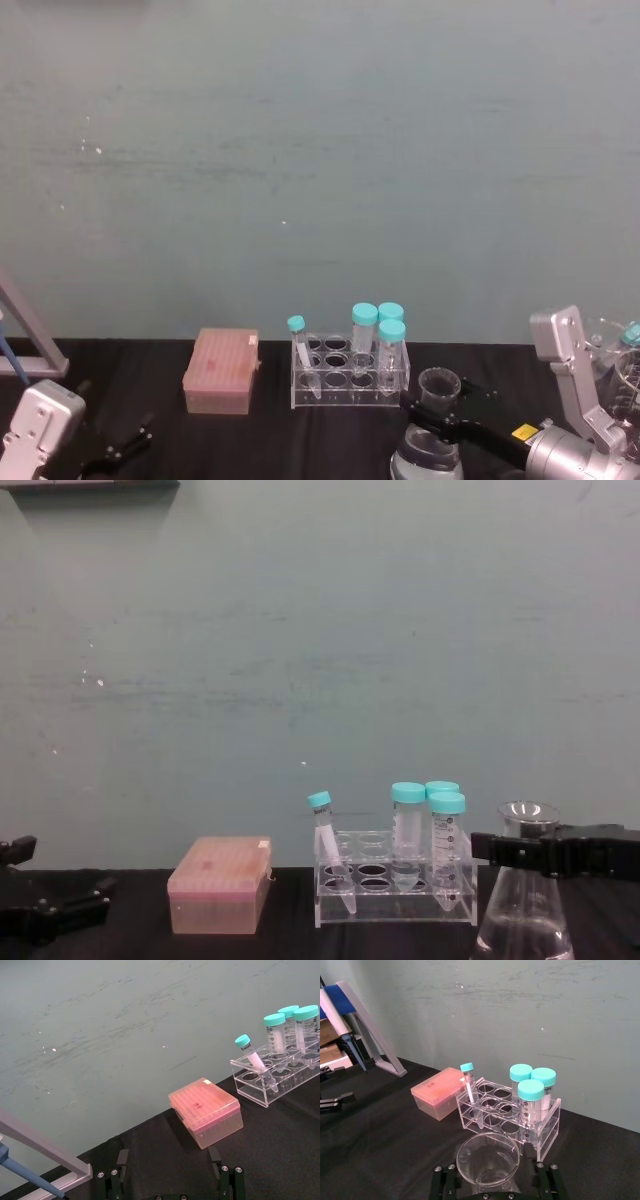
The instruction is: Pick up the beaker with the right gripper, shake it three times, and then put it down.
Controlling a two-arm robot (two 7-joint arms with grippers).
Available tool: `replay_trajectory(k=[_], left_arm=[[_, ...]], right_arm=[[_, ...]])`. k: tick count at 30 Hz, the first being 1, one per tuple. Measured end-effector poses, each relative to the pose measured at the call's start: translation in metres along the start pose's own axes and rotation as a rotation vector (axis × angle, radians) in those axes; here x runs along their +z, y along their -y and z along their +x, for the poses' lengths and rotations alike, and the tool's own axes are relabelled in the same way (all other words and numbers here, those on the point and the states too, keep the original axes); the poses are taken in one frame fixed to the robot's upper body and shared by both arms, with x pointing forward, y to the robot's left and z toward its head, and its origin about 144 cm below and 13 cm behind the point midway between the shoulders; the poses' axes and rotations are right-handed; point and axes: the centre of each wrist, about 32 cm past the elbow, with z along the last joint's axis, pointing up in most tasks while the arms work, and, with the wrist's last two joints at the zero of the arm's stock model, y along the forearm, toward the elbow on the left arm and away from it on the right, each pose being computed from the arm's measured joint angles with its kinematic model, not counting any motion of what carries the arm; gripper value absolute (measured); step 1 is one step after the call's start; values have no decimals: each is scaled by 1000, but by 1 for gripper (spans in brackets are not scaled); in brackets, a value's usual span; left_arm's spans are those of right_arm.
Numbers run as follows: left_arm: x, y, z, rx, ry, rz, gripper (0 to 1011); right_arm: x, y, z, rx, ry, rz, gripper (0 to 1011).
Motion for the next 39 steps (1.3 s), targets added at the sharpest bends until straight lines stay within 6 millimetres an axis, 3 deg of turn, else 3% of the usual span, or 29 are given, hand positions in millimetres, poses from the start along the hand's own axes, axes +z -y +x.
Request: replay_trajectory(k=[10,26,39], left_arm=[[0,0,0,0,0,0,1000],[0,0,0,0,0,0,1000],[0,0,0,0,0,0,1000]], right_arm=[[0,0,0,0,0,0,997],[4,6,0,9,34,57,1000],[34,18,2,-70,54,235,1000]])
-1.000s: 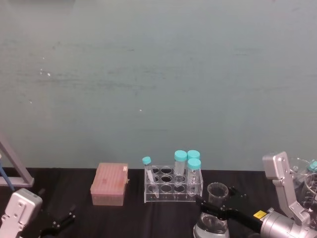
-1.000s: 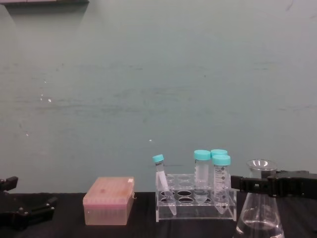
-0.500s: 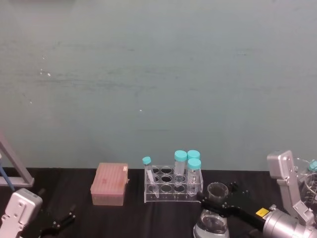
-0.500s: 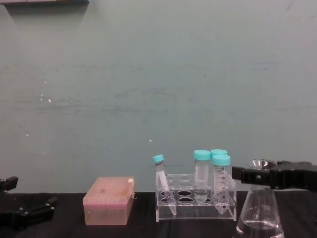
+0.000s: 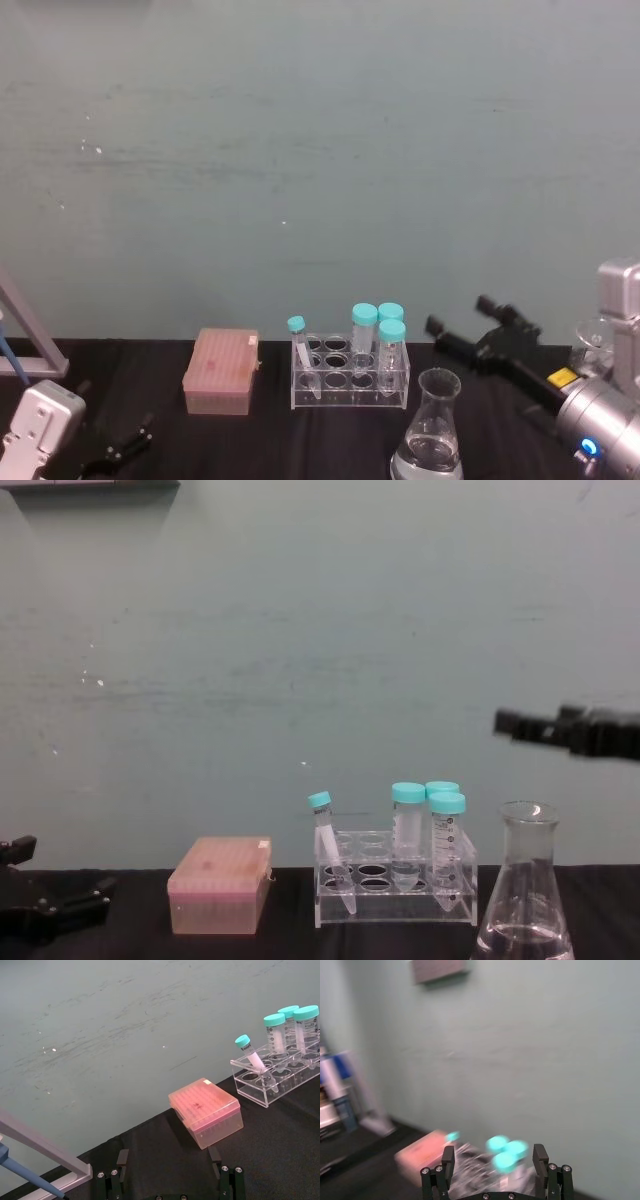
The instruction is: Pick up the beaker with the right gripper, shake it three times, and then put it down.
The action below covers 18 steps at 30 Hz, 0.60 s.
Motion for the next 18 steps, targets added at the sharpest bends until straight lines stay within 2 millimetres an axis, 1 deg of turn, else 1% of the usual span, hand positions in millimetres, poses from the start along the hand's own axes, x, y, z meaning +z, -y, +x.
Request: replay_trajectory(k=[2,4,6,10,17,18], left_arm=[[0,0,0,0,0,0,1000],[0,0,0,0,0,0,1000],[0,0,0,0,0,0,1000],[0,0,0,0,0,0,1000],[0,0,0,0,0,0,1000],[0,0,0,0,0,0,1000]], right_arm=[[3,1,0,-54,16,16,1000],[4,3,0,-189,61,28,999],[2,5,0,-254,84,22,1000],[-10,12,3,-412,142,-22,1000],[-31,24,6,-472,147,-102,1000],[-31,24,6,-472,147,-102,1000]])
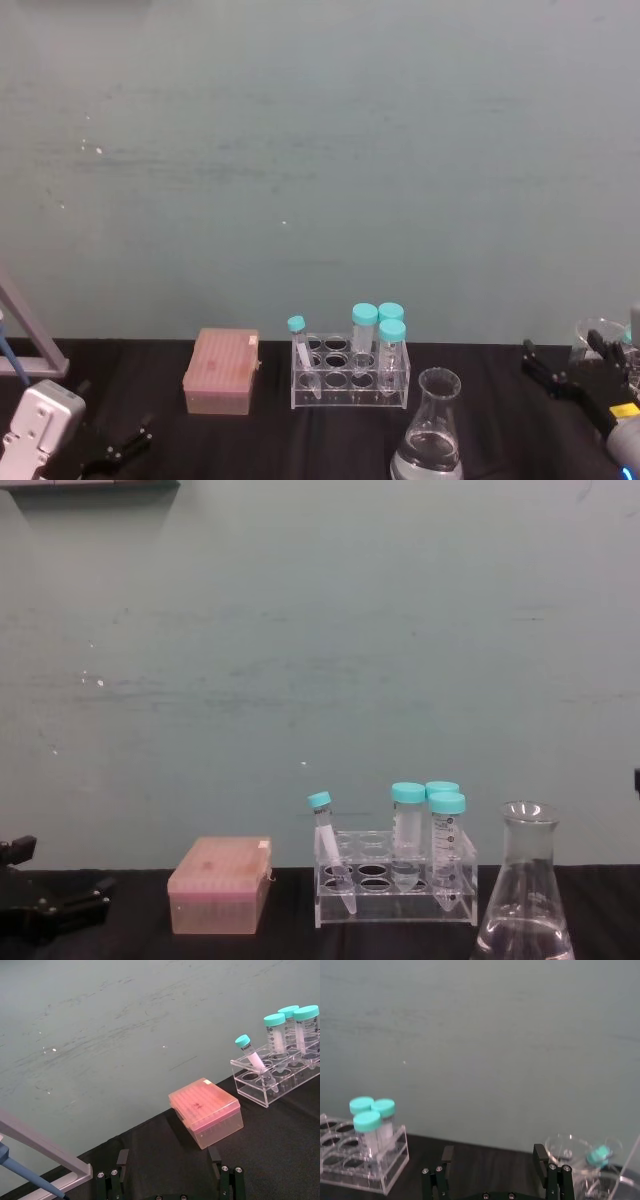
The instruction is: Pick up the beaker with the right gripper, shake it three times, and then put it down.
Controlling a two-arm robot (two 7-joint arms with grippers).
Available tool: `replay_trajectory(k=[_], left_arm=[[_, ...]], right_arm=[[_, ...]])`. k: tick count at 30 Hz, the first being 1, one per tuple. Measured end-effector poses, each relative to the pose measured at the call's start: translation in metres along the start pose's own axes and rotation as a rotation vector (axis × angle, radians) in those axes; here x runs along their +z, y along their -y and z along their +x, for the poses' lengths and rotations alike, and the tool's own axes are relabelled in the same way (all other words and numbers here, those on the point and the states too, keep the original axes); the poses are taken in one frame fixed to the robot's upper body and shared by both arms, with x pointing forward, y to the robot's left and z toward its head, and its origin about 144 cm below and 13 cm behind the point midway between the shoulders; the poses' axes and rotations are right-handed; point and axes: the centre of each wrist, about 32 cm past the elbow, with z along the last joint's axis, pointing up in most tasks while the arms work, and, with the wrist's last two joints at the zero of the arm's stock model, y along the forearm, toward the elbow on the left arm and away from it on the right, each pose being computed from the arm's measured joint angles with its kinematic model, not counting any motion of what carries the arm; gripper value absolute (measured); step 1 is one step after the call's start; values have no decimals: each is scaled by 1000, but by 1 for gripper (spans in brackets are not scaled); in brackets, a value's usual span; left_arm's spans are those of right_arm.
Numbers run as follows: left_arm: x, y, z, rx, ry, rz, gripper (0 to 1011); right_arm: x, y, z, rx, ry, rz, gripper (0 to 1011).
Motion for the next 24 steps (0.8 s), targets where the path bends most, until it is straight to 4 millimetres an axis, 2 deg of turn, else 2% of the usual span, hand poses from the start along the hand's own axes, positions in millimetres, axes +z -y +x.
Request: replay_trajectory(k=[6,24], left_arm=[[0,0,0,0,0,0,1000],[0,0,0,0,0,0,1000]], right_arm=[[-8,4,-2,24,-18,-35,1000],[-8,4,-2,23,-14,-34,1000]])
